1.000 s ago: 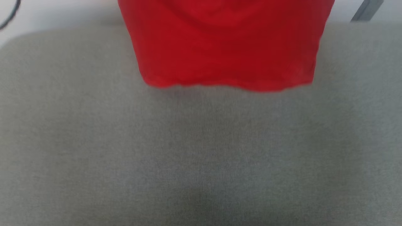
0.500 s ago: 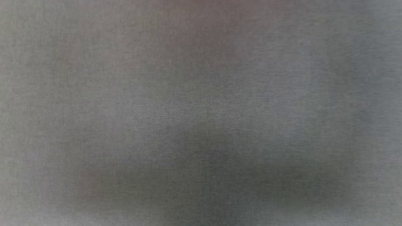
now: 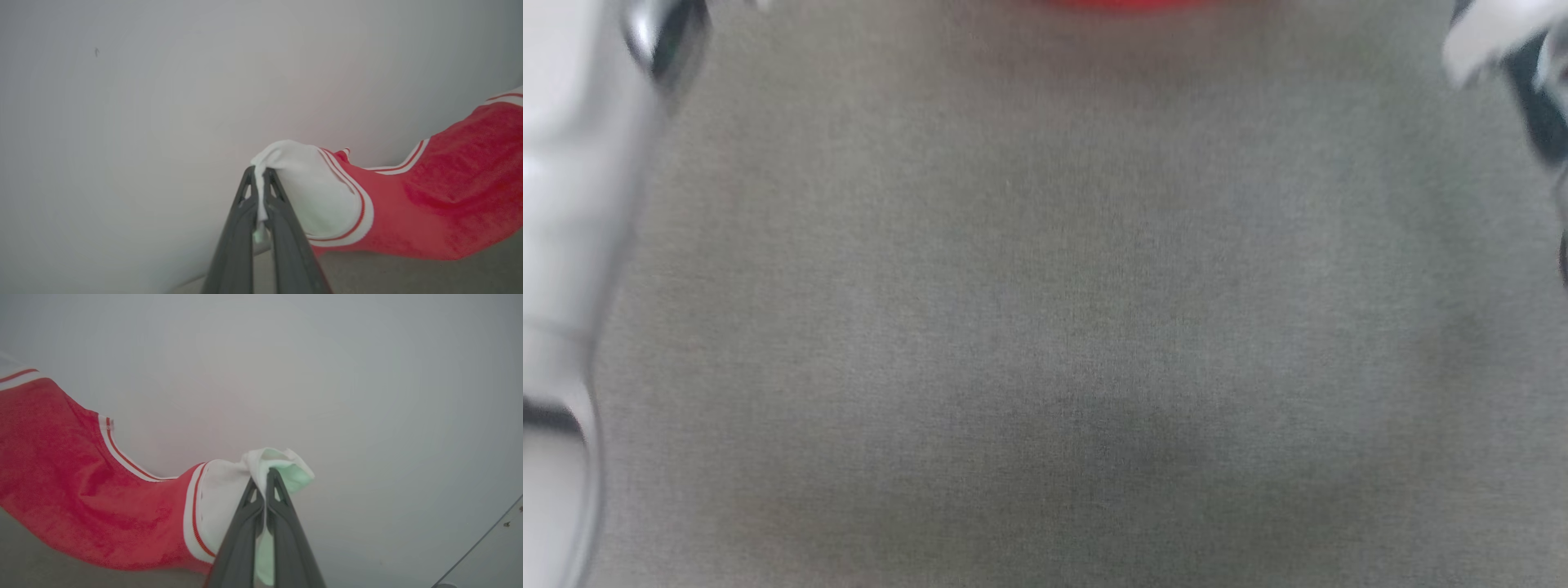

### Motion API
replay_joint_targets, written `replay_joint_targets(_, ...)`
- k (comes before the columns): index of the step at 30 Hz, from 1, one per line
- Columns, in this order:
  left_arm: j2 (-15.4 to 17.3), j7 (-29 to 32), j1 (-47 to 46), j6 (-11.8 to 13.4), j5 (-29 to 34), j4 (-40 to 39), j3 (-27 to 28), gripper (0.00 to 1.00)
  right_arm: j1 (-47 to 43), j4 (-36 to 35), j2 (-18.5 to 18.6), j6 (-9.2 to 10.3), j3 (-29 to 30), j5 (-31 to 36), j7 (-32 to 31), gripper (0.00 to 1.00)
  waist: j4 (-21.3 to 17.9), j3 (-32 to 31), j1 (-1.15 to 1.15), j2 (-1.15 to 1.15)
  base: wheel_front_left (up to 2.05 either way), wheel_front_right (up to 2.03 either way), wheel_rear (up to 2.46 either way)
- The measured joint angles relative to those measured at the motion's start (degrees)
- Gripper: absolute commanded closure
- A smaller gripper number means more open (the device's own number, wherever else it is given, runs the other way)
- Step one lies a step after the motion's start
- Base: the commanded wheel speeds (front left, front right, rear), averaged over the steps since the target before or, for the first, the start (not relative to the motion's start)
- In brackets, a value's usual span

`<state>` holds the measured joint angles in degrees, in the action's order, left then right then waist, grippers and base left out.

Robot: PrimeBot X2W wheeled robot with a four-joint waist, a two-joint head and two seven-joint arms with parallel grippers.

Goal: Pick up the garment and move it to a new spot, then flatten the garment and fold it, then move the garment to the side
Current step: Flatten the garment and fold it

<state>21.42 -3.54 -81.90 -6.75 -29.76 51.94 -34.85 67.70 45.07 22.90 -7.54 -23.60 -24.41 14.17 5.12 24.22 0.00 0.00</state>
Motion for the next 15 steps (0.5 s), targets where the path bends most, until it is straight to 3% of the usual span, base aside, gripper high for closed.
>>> replay_joint_targets(7,5.01,4.53,18.13,-0.58,-6.23,-9.11,-2.12,1.00,-14.38,-11.58,7.79,-0.01,-8.43,-12.63,-3.60,1.00,-0.06,-6.33,0.00,0.00,0.00,0.00,0.00)
replay_joint_targets(12,11.23,6.93,31.71,-0.35,-10.18,-20.91,-1.96,1.00,-23.50,-19.75,14.14,0.00,-12.07,-15.96,-3.16,1.00,-0.36,-10.39,0.00,0.00,0.00,0.00,0.00)
replay_joint_targets(15,15.56,8.40,40.49,1.20,-12.77,-28.93,-1.48,1.00,-29.26,-24.08,16.97,0.00,-13.61,-16.13,-2.79,1.00,-0.73,-12.33,0.00,0.00,0.00,0.00,0.00)
